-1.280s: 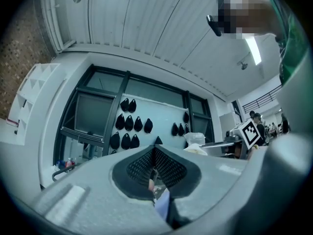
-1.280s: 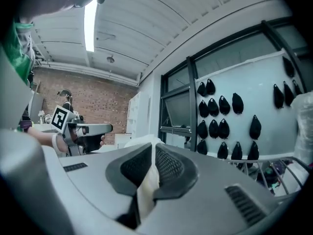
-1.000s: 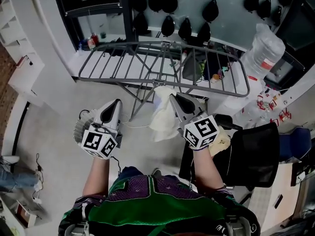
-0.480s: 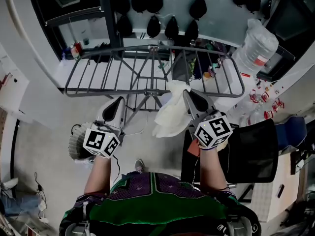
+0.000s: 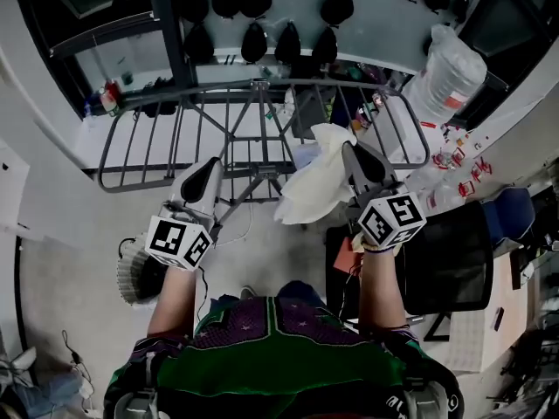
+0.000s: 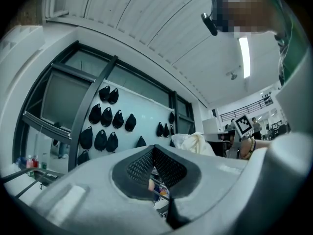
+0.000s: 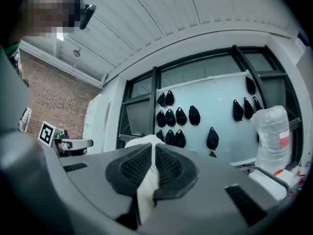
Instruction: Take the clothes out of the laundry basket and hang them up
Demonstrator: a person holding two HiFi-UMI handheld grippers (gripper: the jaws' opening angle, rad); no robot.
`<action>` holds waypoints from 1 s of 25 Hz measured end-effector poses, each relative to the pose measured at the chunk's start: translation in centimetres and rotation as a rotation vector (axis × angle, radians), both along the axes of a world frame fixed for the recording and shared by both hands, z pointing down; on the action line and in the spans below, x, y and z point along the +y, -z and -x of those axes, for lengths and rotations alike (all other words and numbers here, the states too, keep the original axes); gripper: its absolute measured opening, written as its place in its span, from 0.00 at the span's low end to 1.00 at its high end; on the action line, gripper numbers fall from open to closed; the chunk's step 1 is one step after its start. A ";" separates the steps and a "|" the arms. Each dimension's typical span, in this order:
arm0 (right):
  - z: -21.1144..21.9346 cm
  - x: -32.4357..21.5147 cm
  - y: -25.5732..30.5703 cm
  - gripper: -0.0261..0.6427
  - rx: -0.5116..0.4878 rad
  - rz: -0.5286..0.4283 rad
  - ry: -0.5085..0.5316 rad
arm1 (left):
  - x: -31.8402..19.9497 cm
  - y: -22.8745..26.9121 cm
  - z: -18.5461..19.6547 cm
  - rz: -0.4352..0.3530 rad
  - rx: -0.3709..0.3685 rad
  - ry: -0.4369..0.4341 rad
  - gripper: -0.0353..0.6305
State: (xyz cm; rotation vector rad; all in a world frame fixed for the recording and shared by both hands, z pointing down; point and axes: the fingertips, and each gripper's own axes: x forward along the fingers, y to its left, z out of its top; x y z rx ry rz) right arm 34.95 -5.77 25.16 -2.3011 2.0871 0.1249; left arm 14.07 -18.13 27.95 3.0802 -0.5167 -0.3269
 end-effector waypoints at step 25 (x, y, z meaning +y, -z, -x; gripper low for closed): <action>-18.0 -14.2 -9.6 0.07 -0.109 0.153 0.124 | -6.9 -2.8 -13.0 0.045 -0.064 0.157 0.08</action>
